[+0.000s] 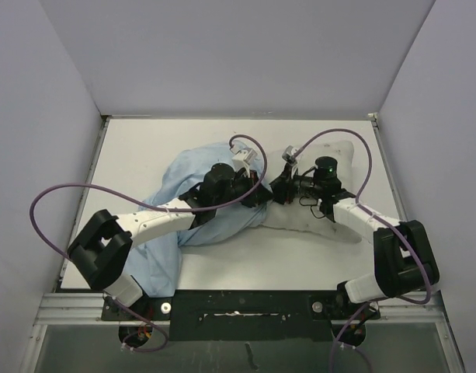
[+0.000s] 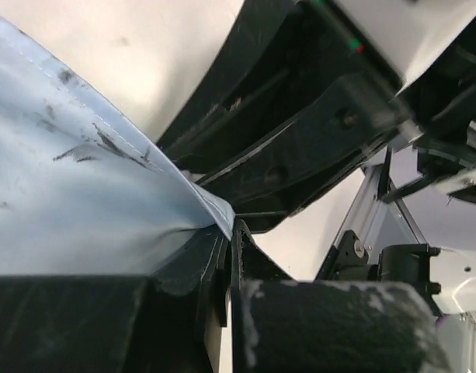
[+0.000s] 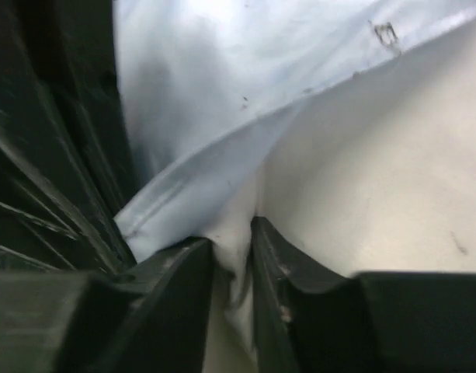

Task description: Put the pillow into the pillowcase

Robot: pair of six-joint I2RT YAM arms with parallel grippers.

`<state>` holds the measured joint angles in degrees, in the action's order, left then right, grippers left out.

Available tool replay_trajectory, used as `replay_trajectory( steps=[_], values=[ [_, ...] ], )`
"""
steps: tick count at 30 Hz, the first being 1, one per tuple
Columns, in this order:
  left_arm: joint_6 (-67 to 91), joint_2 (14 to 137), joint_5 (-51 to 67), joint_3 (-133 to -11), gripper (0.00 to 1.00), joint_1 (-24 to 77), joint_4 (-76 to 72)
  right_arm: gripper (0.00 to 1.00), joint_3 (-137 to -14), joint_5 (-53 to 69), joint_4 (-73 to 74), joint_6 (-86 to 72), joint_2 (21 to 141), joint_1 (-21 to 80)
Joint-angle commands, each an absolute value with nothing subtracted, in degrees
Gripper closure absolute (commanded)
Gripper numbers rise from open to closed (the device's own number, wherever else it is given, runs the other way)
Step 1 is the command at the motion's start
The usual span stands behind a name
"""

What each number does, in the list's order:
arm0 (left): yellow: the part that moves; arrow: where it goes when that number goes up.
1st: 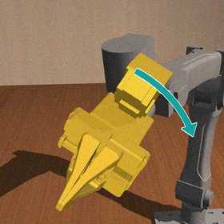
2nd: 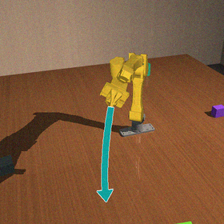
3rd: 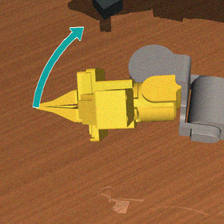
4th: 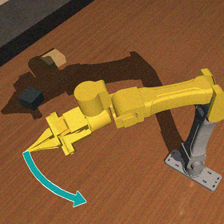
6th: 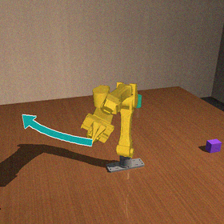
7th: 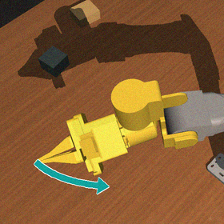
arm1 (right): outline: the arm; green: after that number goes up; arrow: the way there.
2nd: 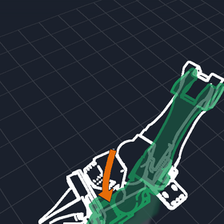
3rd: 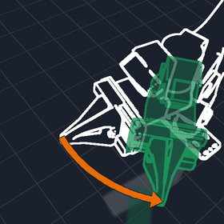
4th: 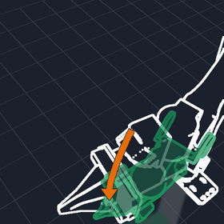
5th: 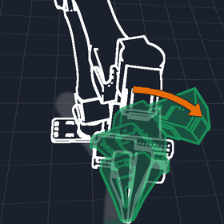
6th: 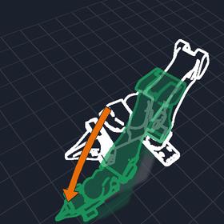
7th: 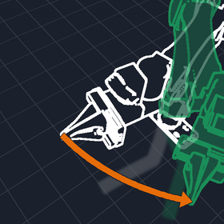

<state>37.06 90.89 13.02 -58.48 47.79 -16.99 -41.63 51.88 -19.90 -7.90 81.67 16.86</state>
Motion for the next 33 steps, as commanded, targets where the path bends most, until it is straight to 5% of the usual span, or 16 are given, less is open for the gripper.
replay_trajectory(
  steps=[1,7,12,17,24,27,31,33],
  values=[
    [42.4,89.8,16.1,-54.7,0.97,48.2,-28.3,0.66,-45.8,68.5,-18.5,2.1,79.1,17.2],
    [40.3,76.7,11.9,-45.8,0.58,49.1,-17.7,0.16,-63.7,73.6,42.7,61.4,71.2,8.3],
    [34.0,63.6,9.2,-46.8,0.38,48.7,-2.6,0.01,-69.5,72.0,46.2,59.1,70.8,0.9],
    [29.1,60.0,6.3,-56.1,0.31,45.1,8.9,0.02,-78.7,64.3,39.4,46.5,81.4,2.2],
    [27.6,74.5,9.0,-71.2,0.32,37.8,18.9,0.0,-94.4,58.1,49.9,47.2,100.7,5.9],
    [25.7,80.4,5.9,-74.9,0.41,37.5,19.8,0.13,-92.8,56.0,50.9,48.4,103.8,7.7],
    [24.0,88.8,0.6,-82.9,0.47,37.6,24.1,0.71,-85.1,55.5,47.5,48.5,100.2,9.9],
    [24.0,92.6,-1.3,-87.0,0.48,37.9,25.7,0.87,-78.6,53.2,40.9,46.0,95.8,11.3]
  ],
)
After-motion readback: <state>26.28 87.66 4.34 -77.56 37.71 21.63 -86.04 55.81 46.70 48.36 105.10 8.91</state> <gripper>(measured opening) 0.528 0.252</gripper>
